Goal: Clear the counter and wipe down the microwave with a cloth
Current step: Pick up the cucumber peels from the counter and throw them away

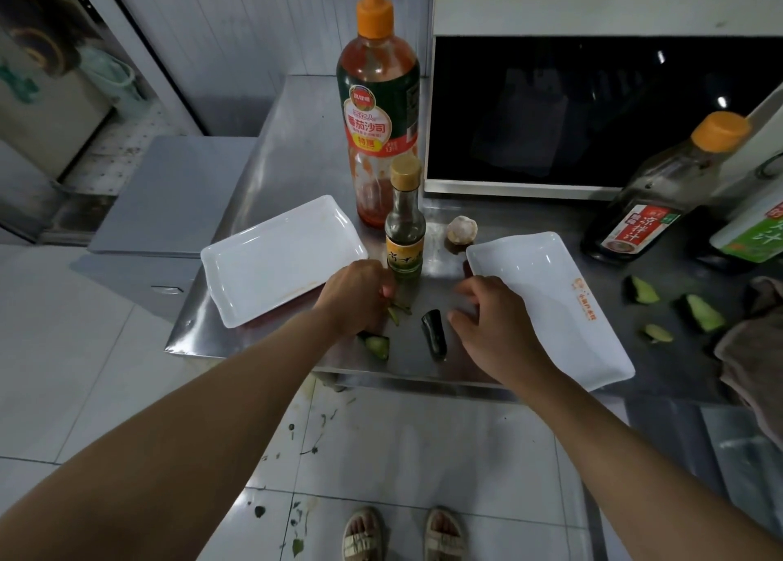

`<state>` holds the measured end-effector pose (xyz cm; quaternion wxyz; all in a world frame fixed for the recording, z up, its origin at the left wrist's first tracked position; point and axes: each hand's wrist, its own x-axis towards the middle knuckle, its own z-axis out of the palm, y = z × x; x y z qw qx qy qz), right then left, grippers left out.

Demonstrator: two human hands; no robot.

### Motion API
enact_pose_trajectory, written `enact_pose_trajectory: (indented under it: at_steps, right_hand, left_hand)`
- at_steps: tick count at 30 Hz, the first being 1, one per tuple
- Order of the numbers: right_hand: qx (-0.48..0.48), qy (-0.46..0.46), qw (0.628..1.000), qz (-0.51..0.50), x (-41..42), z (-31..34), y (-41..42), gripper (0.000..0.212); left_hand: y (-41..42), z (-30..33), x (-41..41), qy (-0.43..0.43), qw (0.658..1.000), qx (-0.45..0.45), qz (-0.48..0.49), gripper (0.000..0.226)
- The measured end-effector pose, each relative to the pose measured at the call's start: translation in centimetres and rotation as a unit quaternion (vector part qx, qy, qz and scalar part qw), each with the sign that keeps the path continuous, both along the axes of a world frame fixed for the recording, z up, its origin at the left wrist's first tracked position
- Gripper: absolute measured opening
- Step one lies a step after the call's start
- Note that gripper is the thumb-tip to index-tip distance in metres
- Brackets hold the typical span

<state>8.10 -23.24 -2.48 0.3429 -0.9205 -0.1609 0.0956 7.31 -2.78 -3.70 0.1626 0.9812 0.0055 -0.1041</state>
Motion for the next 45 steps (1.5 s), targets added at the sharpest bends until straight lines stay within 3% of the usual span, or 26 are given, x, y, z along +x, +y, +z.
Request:
enact_pose_trajectory:
  at_steps: [8, 13, 16, 21, 27, 45]
  right_hand:
    - [-0.009, -0.001, 1.0, -0.004, -0.2, 0.0, -0.1, 0.032]
    - [-0.006, -0.001, 1.0, -0.01, -0.4, 0.1, -0.2, 0.031]
    - [-0.011, -0.01, 1.0, -0.018, -0.5, 0.3, -0.3, 0.03]
    - [-0.023, -0.02, 0.999, -0.023, -0.9, 0.6, -0.6, 0.032]
    - [-0.028, -0.017, 0.999, -0.028, -1.1, 0.5, -0.6, 0.031]
    - [-0.037, 0.018, 0.999, -0.015, -1.8, 0.5, 1.2, 0.029]
  left_hand:
    - [0.3, 0.3, -0.7, -0.008, 0.999, 0.02, -0.026, 0.013]
    - [0.1, 1.1, -1.0, -0.02, 0.996, -0.07, 0.058, 0.011]
    - [-0.2, 1.5, -1.0, -0.036, 0.995, -0.089, 0.013, 0.014]
    - [-0.1, 0.7, -1.2, 0.025, 0.997, -0.037, -0.066, 0.02]
    - [0.4, 0.7, -1.2, 0.008, 0.995, -0.037, -0.097, 0.014]
    - [0.6, 0.3, -1.3, 0.003, 0.999, 0.005, -0.04, 0.015]
